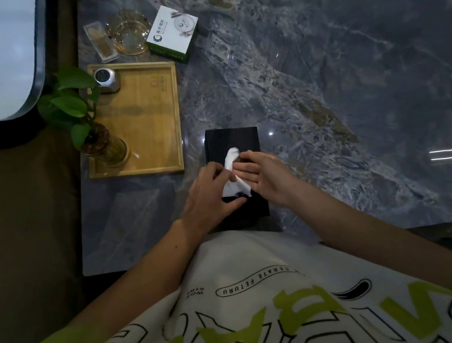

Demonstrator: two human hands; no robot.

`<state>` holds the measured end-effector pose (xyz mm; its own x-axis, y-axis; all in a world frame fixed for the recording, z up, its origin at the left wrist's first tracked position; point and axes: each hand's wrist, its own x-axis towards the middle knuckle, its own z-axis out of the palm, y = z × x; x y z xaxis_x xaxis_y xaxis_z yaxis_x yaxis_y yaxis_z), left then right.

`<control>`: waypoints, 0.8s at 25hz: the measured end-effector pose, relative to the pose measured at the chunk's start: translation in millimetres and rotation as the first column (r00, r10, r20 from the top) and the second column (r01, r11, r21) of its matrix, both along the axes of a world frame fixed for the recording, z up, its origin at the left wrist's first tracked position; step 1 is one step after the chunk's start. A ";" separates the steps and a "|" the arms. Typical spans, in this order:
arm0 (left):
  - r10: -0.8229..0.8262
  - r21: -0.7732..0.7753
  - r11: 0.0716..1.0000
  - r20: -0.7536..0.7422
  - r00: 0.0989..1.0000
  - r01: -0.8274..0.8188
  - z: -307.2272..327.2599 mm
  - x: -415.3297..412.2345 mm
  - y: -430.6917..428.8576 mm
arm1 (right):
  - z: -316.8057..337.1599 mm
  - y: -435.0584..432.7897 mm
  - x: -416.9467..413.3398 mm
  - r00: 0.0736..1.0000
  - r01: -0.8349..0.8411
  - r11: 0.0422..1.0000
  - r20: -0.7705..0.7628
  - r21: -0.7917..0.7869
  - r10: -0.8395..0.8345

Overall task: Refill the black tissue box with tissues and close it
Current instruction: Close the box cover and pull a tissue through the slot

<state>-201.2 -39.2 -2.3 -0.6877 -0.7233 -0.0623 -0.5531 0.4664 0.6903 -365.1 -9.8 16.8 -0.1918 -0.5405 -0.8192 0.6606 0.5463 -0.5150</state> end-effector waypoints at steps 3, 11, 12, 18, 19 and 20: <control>0.074 0.007 0.997 -0.061 0.995 -0.074 -4.3 -2.0 1.1 | 0.5 -0.7 -4.0 0.998 -0.055 0.999 0.020 0.001 0.055; 0.047 -0.044 0.998 -0.055 0.997 -0.049 -8.8 0.9 3.4 | -7.7 13.4 -6.3 0.990 -0.130 0.991 0.047 -0.012 0.130; 0.039 -0.051 0.998 -0.062 0.997 -0.042 -10.3 0.5 1.9 | -7.5 14.6 -7.1 0.991 -0.124 0.992 0.055 -0.011 0.125; 0.307 0.118 0.950 -0.180 0.935 -0.289 -18.4 -2.1 -3.4 | -6.6 13.4 -9.8 0.987 -0.067 0.992 -0.138 0.106 0.081; 0.352 0.149 0.932 -0.169 0.921 -0.329 -19.6 -0.7 -2.7 | -7.2 14.6 -10.2 0.975 -0.091 0.985 -0.191 0.144 0.118; 0.385 0.179 0.917 -0.158 0.909 -0.357 -21.3 1.4 -1.6 | -7.6 16.5 -9.8 0.961 -0.132 0.976 -0.217 0.173 0.168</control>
<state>-199.8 -40.8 -23.6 -0.3802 -0.9213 -0.0817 -0.5221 0.1409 0.8411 -374.9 6.7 9.2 -0.3107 -0.4467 -0.8390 0.4389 0.7155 -0.5435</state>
